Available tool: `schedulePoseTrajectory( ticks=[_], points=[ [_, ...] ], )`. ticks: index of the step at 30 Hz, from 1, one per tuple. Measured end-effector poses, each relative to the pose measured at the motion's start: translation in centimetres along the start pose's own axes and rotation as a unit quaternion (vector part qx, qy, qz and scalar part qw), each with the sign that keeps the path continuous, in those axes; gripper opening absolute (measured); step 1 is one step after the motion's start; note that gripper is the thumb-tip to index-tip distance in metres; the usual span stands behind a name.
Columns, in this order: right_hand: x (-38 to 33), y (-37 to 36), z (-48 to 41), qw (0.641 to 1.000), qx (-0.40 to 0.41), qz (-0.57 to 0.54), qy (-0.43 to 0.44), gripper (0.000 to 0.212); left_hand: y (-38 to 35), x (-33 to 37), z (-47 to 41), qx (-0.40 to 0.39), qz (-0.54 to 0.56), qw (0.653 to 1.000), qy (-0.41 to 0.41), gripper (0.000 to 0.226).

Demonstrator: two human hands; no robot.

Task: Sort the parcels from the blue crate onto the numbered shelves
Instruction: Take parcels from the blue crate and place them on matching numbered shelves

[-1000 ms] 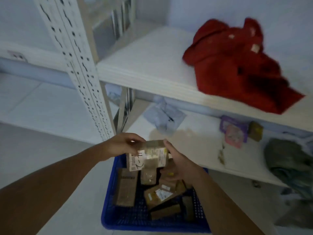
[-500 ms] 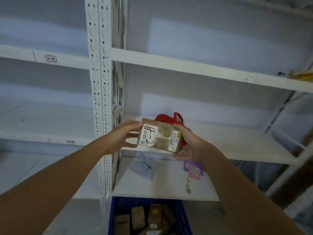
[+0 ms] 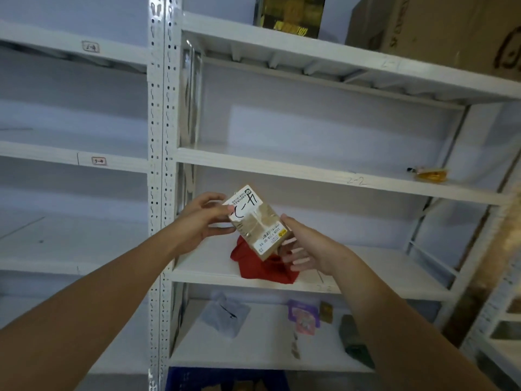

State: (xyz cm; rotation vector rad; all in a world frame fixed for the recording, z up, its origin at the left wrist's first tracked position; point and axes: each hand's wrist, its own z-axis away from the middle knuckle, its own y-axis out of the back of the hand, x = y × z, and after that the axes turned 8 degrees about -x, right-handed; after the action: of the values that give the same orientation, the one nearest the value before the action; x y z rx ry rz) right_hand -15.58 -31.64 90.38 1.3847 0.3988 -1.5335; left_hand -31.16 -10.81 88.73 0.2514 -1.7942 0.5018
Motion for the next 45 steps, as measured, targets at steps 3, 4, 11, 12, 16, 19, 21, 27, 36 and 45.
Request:
schedulePoseTrajectory(
  ticks=[3, 4, 11, 12, 16, 19, 21, 27, 36, 45],
  points=[
    [1.0, 1.3, 1.4, 0.995, -0.03, -0.059, 0.07, 0.054, -1.7, 1.2, 0.1, -0.01, 0.006, 1.0, -0.01, 0.05],
    [1.4, 1.4, 1.8, 0.991, -0.044, -0.085, 0.088, 0.053, -2.4, 1.5, 0.2, -0.008, 0.02, 1.0, -0.017, 0.047],
    [1.7, 2.7, 3.8, 0.96, 0.042, -0.096, 0.258, 0.055, -4.1, 0.9, 1.1, -0.027, 0.011, 0.999, 0.02, 0.044],
    [1.4, 3.2, 4.3, 0.958, 0.059, -0.054, 0.276, 0.058, -4.0, 1.1, 1.3, -0.031, 0.026, 0.999, 0.03, 0.049],
    [0.3, 4.6, 5.8, 0.94, 0.067, 0.064, 0.329, 0.067, -4.6, 3.0, 1.7, -0.077, 0.114, 0.989, 0.063, 0.067],
    [-0.1, 5.1, 5.9, 0.927, 0.063, 0.092, 0.358, 0.067, -6.3, 4.1, 2.2, -0.102, 0.067, 0.99, 0.074, 0.043],
    [0.0, 5.3, 5.8, 0.937, 0.049, 0.083, 0.335, 0.073, -7.2, 4.3, 2.1, -0.073, 0.021, 0.996, 0.052, 0.038],
    [1.3, 5.8, 6.6, 0.945, -0.146, -0.246, 0.158, 0.075, -6.7, 2.6, 1.4, -0.006, -0.079, 0.993, -0.082, 0.047],
    [1.2, 4.7, 5.2, 0.957, 0.031, -0.209, 0.198, 0.039, -6.3, 1.3, 1.0, -0.06, -0.153, 0.984, -0.073, 0.083],
    [0.2, 5.4, 5.9, 0.937, 0.041, -0.029, 0.346, 0.076, -5.4, 1.3, 1.1, -0.158, 0.069, 0.969, 0.179, 0.075]
  ],
)
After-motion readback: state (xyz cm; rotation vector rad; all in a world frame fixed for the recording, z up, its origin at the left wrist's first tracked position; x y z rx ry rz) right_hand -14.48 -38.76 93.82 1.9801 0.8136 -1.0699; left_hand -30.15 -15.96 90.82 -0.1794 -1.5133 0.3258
